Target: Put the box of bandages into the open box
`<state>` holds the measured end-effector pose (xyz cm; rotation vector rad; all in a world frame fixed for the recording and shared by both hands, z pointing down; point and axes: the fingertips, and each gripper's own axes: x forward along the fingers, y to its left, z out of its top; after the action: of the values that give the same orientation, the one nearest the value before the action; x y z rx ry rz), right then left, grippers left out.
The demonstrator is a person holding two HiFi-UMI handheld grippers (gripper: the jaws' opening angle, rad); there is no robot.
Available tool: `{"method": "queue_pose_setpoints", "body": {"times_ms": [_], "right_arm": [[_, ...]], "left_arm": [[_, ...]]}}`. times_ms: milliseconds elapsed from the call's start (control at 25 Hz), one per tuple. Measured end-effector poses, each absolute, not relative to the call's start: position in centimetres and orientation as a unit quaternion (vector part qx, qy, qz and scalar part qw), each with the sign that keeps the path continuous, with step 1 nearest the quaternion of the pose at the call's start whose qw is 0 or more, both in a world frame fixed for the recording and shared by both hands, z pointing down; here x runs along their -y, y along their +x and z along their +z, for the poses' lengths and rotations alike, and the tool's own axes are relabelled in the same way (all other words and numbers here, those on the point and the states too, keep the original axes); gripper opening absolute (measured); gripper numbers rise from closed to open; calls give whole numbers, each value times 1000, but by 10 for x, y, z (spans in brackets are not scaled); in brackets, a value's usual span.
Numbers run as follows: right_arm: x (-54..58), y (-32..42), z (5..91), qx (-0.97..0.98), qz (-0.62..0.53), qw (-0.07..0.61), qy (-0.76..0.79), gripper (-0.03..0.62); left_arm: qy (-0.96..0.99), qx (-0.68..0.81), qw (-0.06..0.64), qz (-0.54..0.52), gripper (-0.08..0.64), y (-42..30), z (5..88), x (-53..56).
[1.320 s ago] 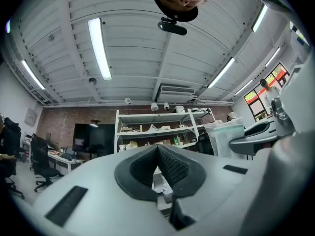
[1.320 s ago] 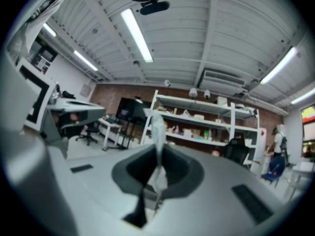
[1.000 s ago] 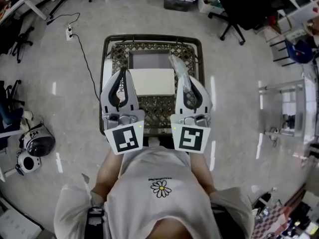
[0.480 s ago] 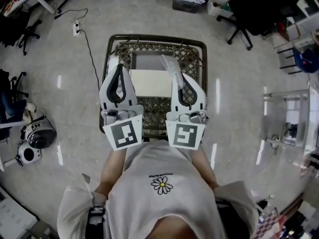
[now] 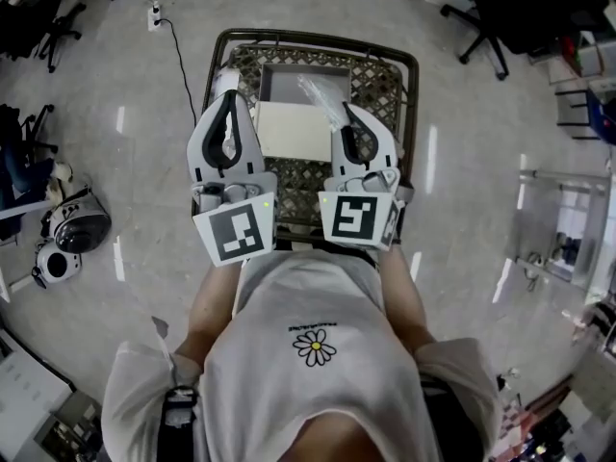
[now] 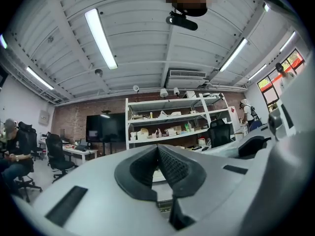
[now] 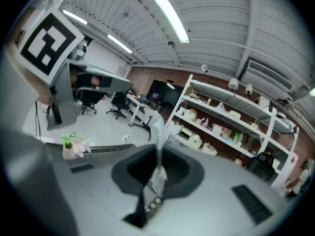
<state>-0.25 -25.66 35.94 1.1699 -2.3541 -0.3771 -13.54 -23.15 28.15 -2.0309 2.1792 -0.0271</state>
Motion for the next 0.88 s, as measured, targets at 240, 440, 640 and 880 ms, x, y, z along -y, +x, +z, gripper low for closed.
{"method": "queue_pose_setpoints", "body": {"times_ms": [240, 440, 640, 880], "right_arm": [[284, -19, 412, 837, -194, 364, 359, 46], [303, -27, 450, 815, -230, 431, 311, 46], [340, -39, 509, 795, -252, 485, 263, 46], [374, -47, 570, 776, -235, 549, 205, 46]], "left_arm": [[-677, -732, 76, -22, 25, -135, 292, 241], [-675, -735, 61, -33, 25, -136, 302, 247], [-666, -741, 67, -56, 25, -139, 325, 253], [-655, -750, 62, -70, 25, -150, 348, 256]]}}
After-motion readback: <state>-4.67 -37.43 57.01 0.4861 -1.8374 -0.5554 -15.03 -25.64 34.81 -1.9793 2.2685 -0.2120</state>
